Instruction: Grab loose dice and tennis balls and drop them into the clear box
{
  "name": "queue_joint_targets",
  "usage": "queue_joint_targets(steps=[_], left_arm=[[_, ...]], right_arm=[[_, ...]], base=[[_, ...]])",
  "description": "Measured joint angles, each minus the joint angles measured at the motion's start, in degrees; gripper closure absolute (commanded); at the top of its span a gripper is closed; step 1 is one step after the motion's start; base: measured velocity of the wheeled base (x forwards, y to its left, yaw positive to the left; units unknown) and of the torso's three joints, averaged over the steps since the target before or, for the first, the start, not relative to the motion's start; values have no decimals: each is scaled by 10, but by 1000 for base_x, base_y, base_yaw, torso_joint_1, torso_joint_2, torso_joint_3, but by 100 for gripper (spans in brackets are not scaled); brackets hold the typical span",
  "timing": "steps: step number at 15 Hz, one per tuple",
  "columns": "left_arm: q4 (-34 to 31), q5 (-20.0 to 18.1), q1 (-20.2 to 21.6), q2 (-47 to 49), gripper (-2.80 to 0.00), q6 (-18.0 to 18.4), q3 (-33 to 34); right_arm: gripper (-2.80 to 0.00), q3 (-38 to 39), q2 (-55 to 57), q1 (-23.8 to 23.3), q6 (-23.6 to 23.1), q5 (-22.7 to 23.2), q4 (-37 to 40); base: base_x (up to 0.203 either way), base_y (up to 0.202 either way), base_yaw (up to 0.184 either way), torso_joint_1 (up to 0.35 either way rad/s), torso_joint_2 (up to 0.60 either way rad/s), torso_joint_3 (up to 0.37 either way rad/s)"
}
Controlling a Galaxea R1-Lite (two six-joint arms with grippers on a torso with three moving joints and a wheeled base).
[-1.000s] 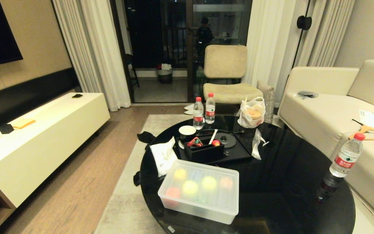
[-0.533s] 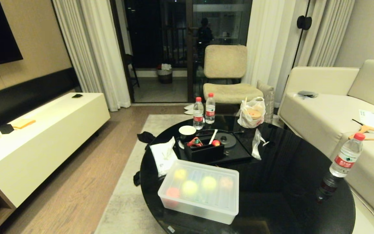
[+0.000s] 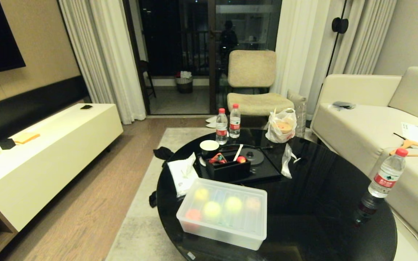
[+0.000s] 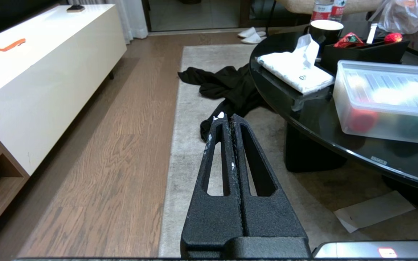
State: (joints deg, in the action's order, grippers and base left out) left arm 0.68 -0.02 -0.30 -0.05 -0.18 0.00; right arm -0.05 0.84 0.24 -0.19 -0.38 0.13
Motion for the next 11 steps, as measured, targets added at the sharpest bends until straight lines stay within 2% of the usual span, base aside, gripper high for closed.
queue_joint_targets(steps=[11], left_arm=[[0, 0, 0, 0, 0, 1, 0]], right_arm=[[0, 0, -8, -1, 11, -1, -1]], base=[[0, 0, 0, 0, 0, 0]])
